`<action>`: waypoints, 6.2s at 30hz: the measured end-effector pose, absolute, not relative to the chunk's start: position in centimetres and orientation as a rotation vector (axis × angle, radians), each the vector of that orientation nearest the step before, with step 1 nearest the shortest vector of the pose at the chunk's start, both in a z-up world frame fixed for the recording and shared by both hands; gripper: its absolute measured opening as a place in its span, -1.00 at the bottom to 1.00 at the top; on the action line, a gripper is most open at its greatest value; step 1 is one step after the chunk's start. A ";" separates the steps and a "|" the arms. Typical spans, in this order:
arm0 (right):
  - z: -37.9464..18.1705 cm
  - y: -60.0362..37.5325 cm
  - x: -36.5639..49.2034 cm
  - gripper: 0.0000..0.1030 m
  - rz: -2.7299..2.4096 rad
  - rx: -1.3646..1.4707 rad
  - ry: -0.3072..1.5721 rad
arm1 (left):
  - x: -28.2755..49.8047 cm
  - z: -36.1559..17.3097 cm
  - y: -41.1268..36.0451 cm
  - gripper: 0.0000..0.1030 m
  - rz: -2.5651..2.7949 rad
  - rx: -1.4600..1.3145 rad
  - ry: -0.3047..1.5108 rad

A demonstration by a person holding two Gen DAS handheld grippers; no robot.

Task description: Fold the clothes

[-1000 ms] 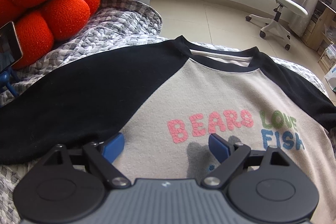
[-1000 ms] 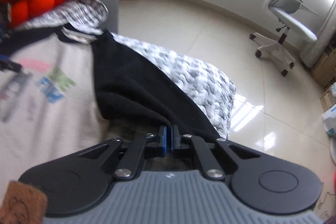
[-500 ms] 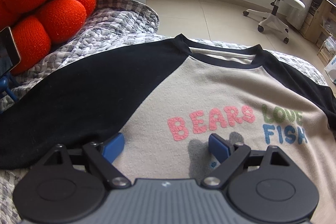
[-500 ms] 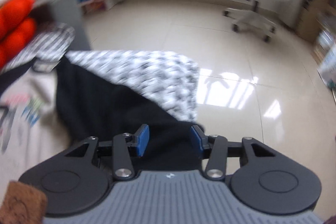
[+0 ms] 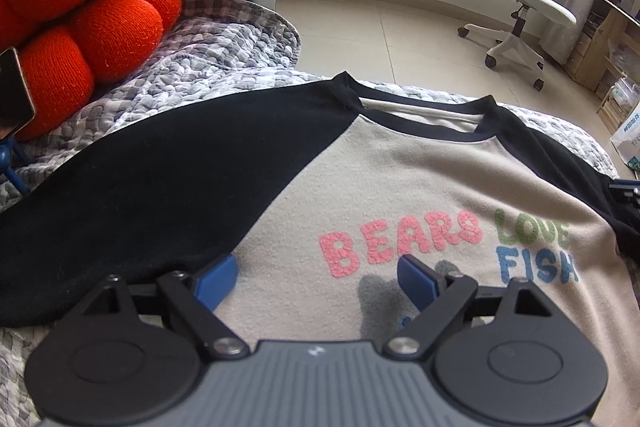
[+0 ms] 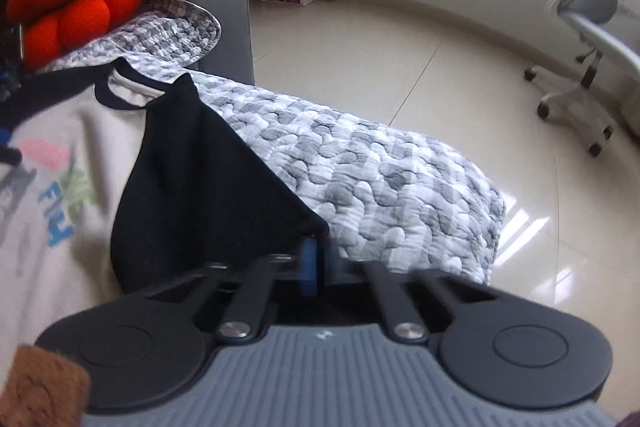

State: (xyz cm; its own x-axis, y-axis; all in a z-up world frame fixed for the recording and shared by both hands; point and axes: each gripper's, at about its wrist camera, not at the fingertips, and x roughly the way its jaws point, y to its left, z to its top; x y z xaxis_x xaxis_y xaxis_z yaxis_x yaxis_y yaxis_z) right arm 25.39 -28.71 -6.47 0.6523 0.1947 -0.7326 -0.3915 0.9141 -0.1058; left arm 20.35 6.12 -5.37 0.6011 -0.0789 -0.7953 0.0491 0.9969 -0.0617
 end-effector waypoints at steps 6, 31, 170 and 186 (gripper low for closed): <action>-4.2 -28.3 26.9 -0.96 0.225 -0.323 0.657 | 20.5 -5.3 6.1 0.72 -0.068 -0.038 0.919; -8.2 -40.5 24.2 -0.18 0.174 0.195 0.817 | 20.7 -5.3 6.1 0.72 -0.077 -0.021 0.921; -5.6 -11.7 34.7 -0.69 0.286 -0.228 0.608 | 23.0 -5.0 12.9 0.82 0.035 -0.134 0.920; -3.3 -10.5 29.5 -0.46 0.448 -0.203 0.683 | 22.6 -4.0 20.8 0.82 0.217 -0.315 0.892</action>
